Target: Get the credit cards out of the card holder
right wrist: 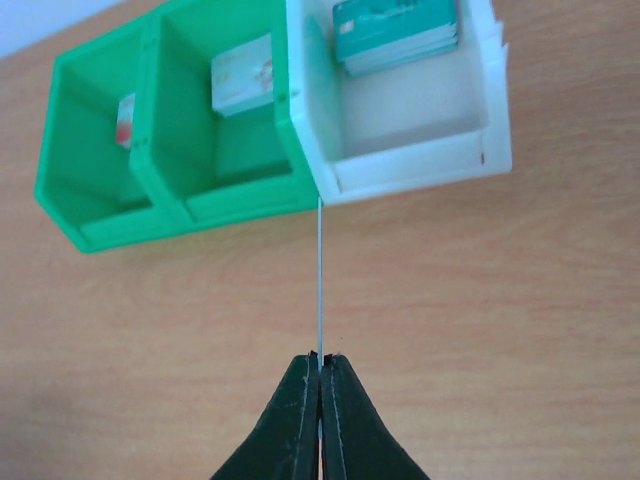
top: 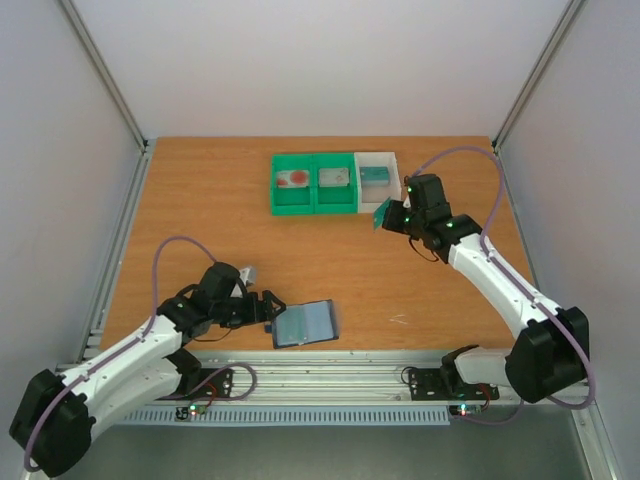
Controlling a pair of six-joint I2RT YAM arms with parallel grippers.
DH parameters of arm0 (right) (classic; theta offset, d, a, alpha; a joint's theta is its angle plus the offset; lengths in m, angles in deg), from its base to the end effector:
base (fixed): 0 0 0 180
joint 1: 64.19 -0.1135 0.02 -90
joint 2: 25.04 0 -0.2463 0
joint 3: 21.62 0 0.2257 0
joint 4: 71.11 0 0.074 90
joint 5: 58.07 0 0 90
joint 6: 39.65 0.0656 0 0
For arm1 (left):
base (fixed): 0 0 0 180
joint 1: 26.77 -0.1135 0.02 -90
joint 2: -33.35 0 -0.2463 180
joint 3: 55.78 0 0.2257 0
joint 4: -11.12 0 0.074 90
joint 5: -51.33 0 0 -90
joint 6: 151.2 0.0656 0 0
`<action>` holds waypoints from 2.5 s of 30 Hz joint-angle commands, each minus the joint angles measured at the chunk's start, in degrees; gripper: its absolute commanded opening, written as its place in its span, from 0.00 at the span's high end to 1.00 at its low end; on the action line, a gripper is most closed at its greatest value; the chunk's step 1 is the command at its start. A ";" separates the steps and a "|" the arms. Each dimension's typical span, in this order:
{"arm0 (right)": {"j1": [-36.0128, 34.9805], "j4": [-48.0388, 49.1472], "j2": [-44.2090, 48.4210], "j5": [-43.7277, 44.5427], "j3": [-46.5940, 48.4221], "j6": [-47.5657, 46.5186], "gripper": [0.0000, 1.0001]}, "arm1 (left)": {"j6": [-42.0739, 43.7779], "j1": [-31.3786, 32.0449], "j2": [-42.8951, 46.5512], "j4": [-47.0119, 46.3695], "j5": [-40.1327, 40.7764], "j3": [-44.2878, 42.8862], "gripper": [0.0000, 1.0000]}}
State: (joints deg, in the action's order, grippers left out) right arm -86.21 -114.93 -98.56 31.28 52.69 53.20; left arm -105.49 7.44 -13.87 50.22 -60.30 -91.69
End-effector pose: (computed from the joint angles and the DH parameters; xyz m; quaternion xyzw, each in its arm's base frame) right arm 0.2573 0.1049 0.2575 -0.1549 0.9040 0.0909 0.3880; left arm 0.1188 -0.1100 0.1460 -0.0179 0.9262 -0.3472 0.1459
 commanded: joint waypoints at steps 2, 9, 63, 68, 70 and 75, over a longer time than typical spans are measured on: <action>6.05 11.31 -3.79 -5.64 0.86 1.08 0.99 | -1.14 0.24 -2.77 -10.13 -1.48 2.91 0.09; 9.84 20.83 -11.06 -5.71 2.58 0.30 0.99 | 0.02 0.23 -6.66 -14.00 -4.37 3.66 0.10; 12.21 14.97 -52.44 -10.43 40.62 1.34 0.93 | -1.15 0.24 -5.80 -16.58 -7.58 1.88 0.11; 12.48 13.19 -53.26 -9.72 42.03 1.89 0.85 | -1.62 0.24 -5.56 -16.48 -7.91 1.27 0.11; 12.54 12.35 -53.47 -8.96 42.70 1.85 0.84 | -1.75 0.24 -5.51 -16.61 -8.10 1.16 0.11; 13.26 7.17 -54.34 -7.55 46.64 1.32 0.80 | -1.94 0.24 -5.43 -15.06 -7.78 0.91 0.11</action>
State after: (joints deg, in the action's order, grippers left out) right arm -73.97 -103.50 -151.65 21.62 95.18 54.82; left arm -107.26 7.44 -20.18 34.38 -68.28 -88.91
